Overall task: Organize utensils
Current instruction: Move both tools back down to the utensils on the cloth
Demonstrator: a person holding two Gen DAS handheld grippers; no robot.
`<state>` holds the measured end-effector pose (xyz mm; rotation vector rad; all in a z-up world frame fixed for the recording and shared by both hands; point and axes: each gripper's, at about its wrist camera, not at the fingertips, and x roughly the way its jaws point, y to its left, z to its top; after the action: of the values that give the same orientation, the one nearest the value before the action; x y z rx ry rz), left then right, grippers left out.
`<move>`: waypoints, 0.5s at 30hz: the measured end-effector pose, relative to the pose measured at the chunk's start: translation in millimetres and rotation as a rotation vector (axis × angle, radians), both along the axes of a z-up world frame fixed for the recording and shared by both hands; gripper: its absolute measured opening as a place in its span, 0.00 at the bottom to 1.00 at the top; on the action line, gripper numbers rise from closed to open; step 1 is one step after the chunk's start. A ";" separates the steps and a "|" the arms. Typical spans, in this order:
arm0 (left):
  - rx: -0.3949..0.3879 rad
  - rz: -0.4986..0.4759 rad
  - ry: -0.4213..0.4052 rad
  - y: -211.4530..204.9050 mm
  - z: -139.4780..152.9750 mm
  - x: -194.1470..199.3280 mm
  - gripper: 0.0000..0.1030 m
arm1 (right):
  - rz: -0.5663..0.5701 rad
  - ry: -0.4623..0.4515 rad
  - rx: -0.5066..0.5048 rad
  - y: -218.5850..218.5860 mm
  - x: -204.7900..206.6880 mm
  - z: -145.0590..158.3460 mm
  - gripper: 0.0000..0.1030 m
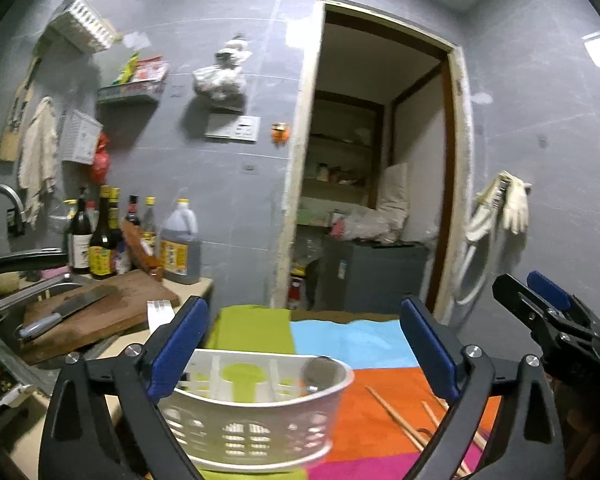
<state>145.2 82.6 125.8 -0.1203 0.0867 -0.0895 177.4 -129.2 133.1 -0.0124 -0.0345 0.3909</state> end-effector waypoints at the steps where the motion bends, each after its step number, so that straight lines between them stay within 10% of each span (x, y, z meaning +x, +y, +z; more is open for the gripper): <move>1: 0.011 -0.013 0.003 -7.1 -0.2 -0.4 0.92 | -0.008 -0.003 -0.009 -4.9 -2.5 -0.9 1.00; 15: 0.087 -0.135 0.150 -82.3 -30.3 17.9 0.92 | -0.148 0.041 -0.146 -76.1 -16.9 -28.0 1.00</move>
<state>163.1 0.3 95.5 -0.0340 0.2483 -0.2113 160.5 -205.3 105.1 -0.1502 0.0353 0.2445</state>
